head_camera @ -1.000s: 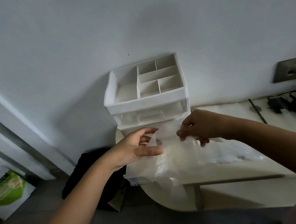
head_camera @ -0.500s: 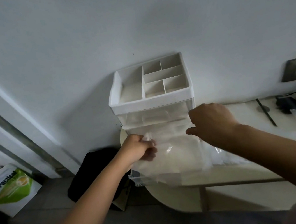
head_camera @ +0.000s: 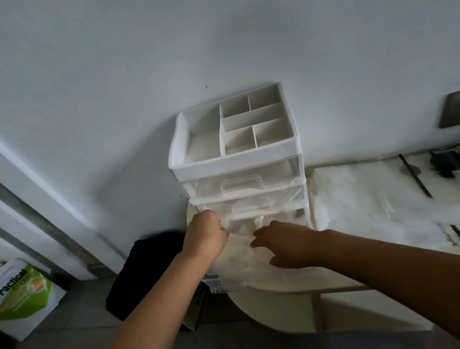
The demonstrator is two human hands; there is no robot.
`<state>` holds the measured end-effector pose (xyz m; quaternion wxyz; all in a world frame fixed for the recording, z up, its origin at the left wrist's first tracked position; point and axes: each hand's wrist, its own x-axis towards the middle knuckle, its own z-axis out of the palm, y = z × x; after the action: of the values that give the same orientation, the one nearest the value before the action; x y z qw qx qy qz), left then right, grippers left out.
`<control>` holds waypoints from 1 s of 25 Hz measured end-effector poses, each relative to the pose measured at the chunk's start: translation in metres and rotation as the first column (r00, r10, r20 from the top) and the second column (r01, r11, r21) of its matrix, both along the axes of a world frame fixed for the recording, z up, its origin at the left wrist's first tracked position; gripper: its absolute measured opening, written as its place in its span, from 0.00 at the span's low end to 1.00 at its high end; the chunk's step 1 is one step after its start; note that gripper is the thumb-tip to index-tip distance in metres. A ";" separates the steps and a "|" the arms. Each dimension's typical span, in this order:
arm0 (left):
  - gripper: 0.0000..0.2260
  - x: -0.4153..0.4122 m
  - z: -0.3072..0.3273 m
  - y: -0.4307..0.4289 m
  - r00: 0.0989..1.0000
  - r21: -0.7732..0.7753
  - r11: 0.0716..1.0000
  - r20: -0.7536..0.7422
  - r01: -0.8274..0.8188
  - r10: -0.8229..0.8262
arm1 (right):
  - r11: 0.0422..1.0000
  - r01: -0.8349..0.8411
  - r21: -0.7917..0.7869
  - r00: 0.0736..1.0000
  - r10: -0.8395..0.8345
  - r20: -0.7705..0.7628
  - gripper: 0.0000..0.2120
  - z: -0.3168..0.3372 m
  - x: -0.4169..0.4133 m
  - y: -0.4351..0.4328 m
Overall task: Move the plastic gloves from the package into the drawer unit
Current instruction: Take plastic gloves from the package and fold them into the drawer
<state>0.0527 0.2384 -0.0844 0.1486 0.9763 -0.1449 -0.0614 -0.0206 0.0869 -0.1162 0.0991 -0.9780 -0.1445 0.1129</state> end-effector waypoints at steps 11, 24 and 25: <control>0.22 -0.013 -0.023 -0.021 0.940 0.188 0.936 -0.230 0.299 -0.254 | 0.997 0.018 0.078 1.000 -0.018 -0.003 0.30 -0.021 0.018 0.003; 0.58 -0.004 -0.054 -0.033 0.906 0.304 0.933 -0.421 0.194 -0.051 | 0.997 0.078 -0.014 0.996 -0.077 0.048 0.26 0.018 -0.016 -0.018; 0.60 -0.003 -0.057 -0.033 0.912 0.307 0.932 -0.406 0.192 -0.054 | 0.997 0.075 0.034 0.995 -0.077 0.066 0.22 0.025 -0.022 -0.026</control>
<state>0.0500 0.2058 -0.1413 -0.0006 0.9437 -0.1616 -0.2886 -0.0422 0.0613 -0.0917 0.1140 -0.9844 -0.1123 0.0737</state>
